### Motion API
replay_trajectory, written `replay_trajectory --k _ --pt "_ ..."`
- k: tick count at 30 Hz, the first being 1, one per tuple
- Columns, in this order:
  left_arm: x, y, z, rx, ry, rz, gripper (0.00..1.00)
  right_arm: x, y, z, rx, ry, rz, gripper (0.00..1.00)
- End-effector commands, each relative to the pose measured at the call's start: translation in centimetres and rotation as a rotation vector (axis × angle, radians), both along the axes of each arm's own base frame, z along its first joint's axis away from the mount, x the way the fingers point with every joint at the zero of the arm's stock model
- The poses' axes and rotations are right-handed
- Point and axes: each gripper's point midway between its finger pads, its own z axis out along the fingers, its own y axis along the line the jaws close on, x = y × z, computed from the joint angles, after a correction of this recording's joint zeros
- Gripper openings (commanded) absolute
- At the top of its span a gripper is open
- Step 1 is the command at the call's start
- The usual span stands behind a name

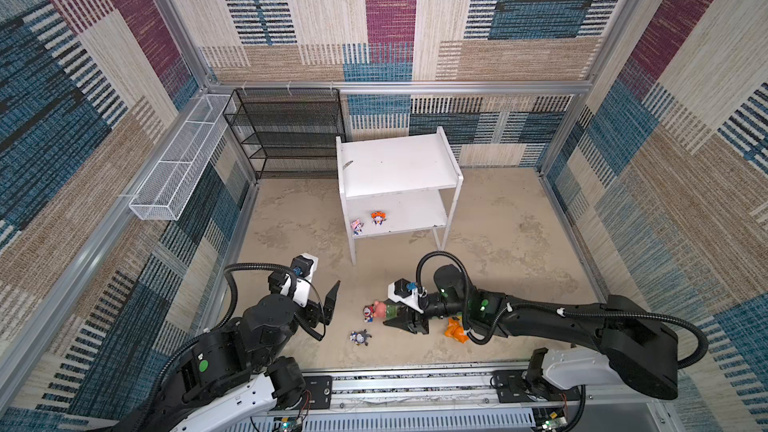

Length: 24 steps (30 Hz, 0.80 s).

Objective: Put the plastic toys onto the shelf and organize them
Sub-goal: 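Lower the right gripper and close it on the red ladybug-hat Doraemon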

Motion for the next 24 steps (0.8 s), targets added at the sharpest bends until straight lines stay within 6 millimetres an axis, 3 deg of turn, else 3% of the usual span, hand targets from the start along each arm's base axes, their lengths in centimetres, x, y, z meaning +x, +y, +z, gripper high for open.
replay_trajectory --k 1,6,12,18,24 --pt "0.0 0.6 0.0 -0.039 -0.004 0.039 0.99 -1.5 0.5 -0.8 -0.016 0.101 -0.036 0.48" --pt "0.1 0.1 -0.3 -0.027 0.013 0.021 0.99 -2.5 0.9 -3.9 -0.1 0.258 -0.031 0.45" --pt "0.0 -0.1 -0.2 -0.028 0.016 0.011 0.99 -2.0 2.1 -6.9 -0.174 0.335 -0.052 0.44" --pt "-0.1 -0.4 -0.1 -0.043 0.016 -0.008 0.99 1.0 1.9 -8.7 -0.19 0.353 -0.189 0.46" --pt "-0.2 -0.5 0.0 -0.046 0.013 -0.018 0.99 3.9 2.3 -8.7 -0.177 0.385 -0.265 0.48"
